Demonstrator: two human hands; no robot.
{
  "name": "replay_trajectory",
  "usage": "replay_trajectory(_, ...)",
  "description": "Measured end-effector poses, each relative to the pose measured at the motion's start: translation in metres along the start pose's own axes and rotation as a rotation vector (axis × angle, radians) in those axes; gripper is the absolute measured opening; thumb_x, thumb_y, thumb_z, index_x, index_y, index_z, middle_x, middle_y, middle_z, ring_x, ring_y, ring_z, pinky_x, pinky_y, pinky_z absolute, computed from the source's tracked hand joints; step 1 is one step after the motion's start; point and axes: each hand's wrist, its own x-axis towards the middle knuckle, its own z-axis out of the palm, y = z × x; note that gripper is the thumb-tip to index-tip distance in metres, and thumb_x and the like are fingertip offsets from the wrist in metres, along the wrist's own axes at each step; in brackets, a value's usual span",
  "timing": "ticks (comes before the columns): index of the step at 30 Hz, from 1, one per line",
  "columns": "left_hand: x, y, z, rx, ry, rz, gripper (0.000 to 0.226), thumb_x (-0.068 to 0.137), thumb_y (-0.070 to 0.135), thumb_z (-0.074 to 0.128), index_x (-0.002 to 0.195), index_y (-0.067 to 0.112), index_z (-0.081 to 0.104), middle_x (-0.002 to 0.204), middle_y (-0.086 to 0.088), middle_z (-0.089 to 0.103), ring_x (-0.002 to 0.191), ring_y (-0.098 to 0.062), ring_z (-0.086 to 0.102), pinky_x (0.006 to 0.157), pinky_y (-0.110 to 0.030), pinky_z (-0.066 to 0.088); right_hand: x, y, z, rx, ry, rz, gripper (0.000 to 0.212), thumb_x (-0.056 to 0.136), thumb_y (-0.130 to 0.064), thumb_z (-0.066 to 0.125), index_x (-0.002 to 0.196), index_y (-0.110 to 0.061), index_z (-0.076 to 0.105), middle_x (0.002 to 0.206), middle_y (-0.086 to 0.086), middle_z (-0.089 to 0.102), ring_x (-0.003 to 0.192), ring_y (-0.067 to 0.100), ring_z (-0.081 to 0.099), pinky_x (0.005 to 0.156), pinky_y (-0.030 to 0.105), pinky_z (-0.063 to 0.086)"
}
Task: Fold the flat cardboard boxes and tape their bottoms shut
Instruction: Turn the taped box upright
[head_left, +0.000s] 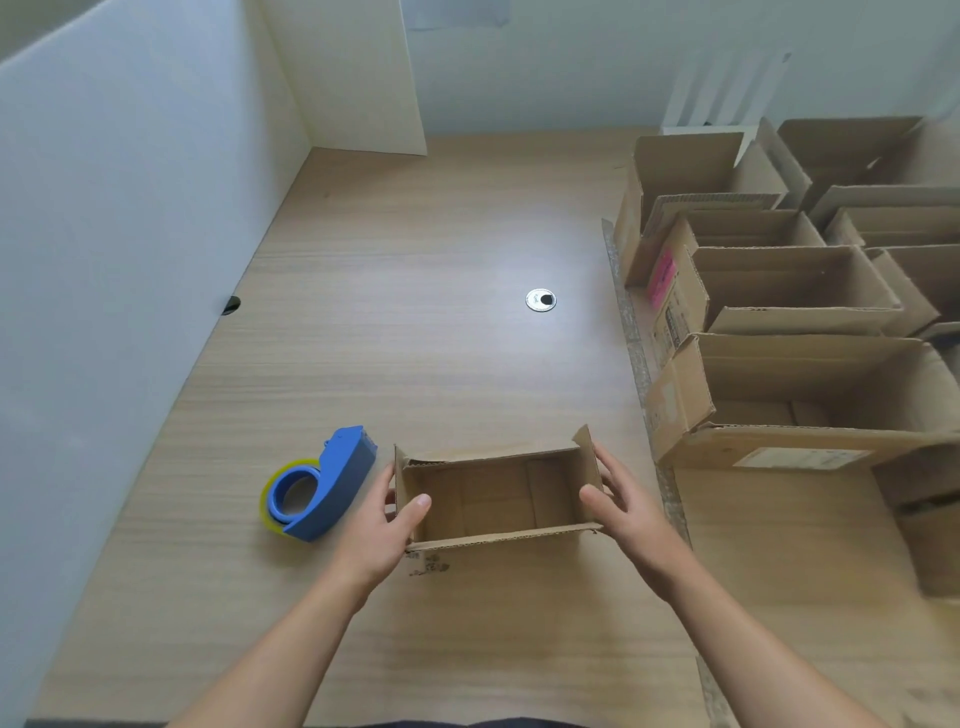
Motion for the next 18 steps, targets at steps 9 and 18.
replay_trajectory(9, 0.003, -0.003, -0.005, 0.01, -0.104, 0.029, 0.054, 0.095, 0.035, 0.062, 0.144, 0.04, 0.039, 0.128, 0.005, 0.051, 0.113, -0.01, 0.056, 0.084, -0.031, 0.054, -0.024, 0.024, 0.029, -0.548, 0.187, -0.267, 0.029, 0.092, -0.023, 0.069, 0.102, -0.048, 0.058, 0.158, 0.004, 0.027, 0.149, 0.014, 0.022, 0.109, 0.019, 0.028)
replay_trajectory(18, -0.006, 0.004, -0.003, 0.038, -0.284, 0.082, 0.046, 0.098, 0.04, 0.055, 0.142, 0.034, 0.045, 0.124, 0.011, 0.056, 0.116, -0.012, 0.057, 0.088, -0.031, 0.048, -0.082, 0.026, 0.02, -0.476, 0.561, -0.14, 0.024, 0.092, -0.017, 0.068, 0.083, -0.039, 0.063, 0.123, 0.002, 0.061, 0.113, -0.02, 0.043, 0.089, 0.009, 0.036)
